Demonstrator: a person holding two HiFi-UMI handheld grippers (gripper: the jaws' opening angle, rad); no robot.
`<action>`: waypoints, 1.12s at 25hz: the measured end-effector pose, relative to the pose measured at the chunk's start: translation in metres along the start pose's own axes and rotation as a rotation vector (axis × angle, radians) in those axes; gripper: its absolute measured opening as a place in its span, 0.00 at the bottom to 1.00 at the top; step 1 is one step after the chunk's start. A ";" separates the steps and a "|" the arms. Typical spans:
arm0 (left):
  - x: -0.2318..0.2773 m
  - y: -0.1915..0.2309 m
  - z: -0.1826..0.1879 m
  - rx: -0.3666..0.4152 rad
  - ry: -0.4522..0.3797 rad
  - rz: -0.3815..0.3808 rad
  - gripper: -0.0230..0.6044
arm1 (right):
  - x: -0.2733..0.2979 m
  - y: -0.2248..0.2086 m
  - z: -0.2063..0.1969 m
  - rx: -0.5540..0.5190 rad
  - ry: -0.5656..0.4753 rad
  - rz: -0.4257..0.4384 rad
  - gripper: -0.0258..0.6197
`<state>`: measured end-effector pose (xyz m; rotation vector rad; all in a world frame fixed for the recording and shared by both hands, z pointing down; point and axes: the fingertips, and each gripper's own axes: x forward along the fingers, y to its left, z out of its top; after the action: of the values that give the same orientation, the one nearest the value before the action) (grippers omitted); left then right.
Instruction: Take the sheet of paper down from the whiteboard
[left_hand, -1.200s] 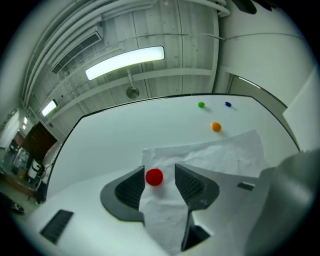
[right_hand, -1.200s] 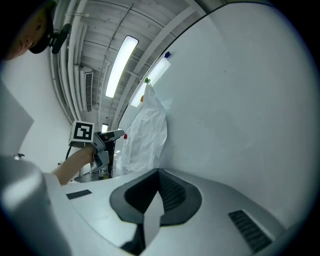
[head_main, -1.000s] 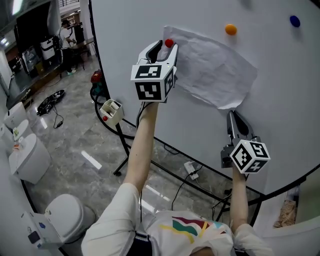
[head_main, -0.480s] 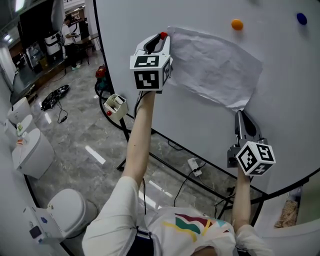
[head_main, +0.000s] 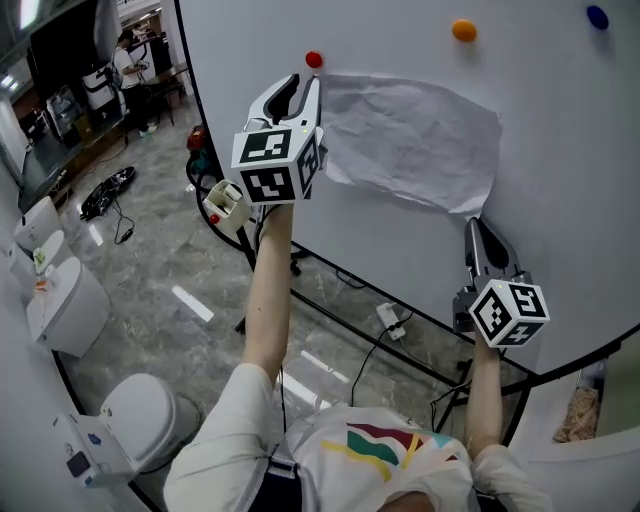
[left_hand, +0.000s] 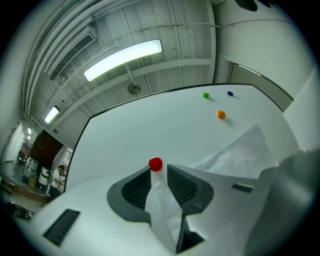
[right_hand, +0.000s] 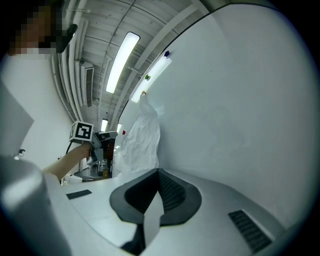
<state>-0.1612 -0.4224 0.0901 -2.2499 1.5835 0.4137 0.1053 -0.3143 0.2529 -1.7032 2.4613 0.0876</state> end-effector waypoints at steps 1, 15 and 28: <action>-0.011 0.000 0.000 -0.009 -0.009 0.004 0.25 | -0.001 0.001 -0.002 -0.008 0.005 0.001 0.06; -0.176 -0.106 -0.102 -0.223 0.106 0.004 0.11 | -0.015 0.039 -0.063 -0.001 0.083 0.041 0.06; -0.208 -0.109 -0.130 -0.209 0.213 0.020 0.11 | -0.029 0.045 -0.085 -0.024 0.119 -0.006 0.06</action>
<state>-0.1231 -0.2727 0.3096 -2.5086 1.7402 0.3703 0.0661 -0.2828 0.3398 -1.7748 2.5488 0.0150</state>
